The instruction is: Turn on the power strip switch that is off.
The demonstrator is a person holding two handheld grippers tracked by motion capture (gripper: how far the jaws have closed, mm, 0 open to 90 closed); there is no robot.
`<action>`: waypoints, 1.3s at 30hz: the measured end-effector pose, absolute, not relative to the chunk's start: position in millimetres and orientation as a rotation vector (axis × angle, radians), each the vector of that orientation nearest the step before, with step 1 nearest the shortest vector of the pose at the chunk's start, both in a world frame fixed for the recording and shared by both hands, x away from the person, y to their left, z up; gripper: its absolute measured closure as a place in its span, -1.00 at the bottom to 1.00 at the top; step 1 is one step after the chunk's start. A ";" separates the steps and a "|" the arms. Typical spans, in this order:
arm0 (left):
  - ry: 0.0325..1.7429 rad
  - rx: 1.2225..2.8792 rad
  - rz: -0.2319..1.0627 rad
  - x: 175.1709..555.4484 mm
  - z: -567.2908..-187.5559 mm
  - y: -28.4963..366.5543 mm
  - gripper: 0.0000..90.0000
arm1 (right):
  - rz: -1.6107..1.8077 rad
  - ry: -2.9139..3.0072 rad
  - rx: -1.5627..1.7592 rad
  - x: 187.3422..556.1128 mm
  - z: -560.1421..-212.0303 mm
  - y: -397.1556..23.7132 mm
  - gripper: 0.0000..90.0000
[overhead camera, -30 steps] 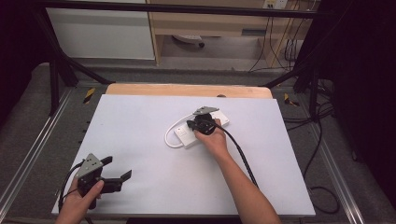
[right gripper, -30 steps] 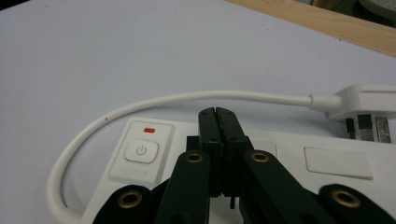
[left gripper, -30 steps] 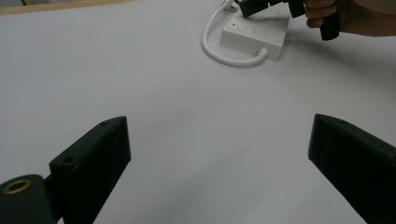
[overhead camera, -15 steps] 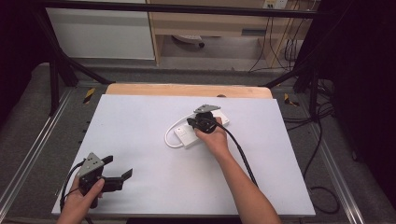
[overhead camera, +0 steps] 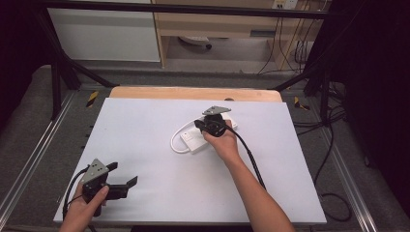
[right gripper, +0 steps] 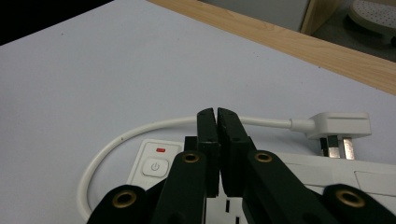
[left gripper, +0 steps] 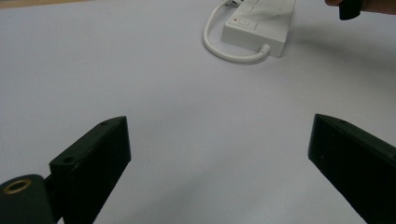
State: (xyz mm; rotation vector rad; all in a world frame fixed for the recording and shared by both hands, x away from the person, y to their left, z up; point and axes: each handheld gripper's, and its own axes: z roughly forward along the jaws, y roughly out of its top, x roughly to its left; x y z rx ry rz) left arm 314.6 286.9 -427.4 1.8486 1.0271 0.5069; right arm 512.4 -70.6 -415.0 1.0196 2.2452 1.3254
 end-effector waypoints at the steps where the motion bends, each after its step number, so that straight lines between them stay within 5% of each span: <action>1: 1.026 1.848 0.507 314.5 -427.5 286.8 -0.87 | 1.330 2.243 1.021 512.1 -414.1 -70.9 0.97; 24: 1.024 1.858 0.507 314.2 -428.2 286.2 -0.87 | 1.364 2.235 1.026 505.7 -397.8 -75.1 0.62; 39: 1.025 1.861 0.508 314.1 -428.4 286.0 -0.87 | 1.381 2.213 1.078 501.2 -384.9 -81.0 -0.11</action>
